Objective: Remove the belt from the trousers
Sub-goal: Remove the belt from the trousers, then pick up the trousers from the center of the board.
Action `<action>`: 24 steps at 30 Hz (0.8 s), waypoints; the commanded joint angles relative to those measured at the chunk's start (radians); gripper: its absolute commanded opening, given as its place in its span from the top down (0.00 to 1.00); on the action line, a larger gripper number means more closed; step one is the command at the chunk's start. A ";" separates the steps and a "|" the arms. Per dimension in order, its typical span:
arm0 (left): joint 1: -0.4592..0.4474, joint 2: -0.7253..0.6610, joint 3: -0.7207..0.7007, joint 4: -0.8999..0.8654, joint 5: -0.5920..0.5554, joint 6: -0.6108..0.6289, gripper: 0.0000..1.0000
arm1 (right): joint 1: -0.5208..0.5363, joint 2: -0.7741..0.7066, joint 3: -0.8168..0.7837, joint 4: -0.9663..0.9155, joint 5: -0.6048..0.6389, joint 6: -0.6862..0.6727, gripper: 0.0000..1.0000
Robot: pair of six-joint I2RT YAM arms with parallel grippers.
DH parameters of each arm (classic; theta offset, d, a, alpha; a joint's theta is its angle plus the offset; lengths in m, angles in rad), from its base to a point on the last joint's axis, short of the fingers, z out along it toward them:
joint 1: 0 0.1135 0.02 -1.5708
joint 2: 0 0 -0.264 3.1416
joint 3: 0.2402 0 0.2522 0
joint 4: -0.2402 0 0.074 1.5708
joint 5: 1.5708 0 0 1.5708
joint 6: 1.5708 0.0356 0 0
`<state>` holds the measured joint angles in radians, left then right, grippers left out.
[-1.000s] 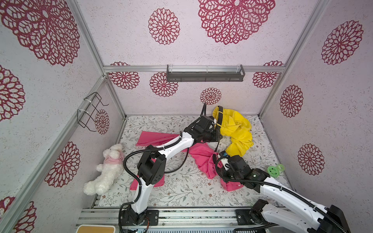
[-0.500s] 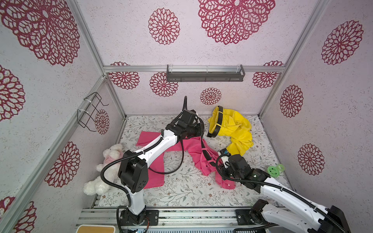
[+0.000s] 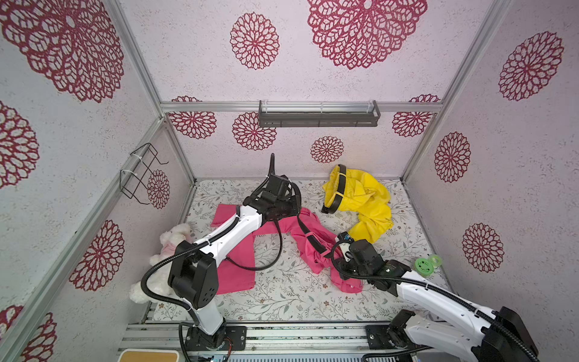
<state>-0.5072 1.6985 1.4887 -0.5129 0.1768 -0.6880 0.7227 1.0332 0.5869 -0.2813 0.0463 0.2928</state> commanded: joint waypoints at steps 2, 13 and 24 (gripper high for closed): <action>0.171 -0.159 0.040 -0.015 -0.118 0.090 1.00 | -0.003 0.005 0.009 -0.158 0.060 0.065 1.00; 0.275 -0.293 0.063 -0.065 -0.058 0.123 1.00 | -0.097 -0.055 0.141 -0.346 0.310 0.163 1.00; 0.176 -0.286 0.085 -0.059 -0.062 0.150 1.00 | -0.165 -0.155 0.404 -0.371 0.191 0.062 1.00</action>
<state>-0.3374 1.4082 1.5402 -0.5896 0.1303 -0.5644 0.5560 0.8391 0.9352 -0.7204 0.3687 0.4141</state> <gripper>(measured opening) 0.063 0.074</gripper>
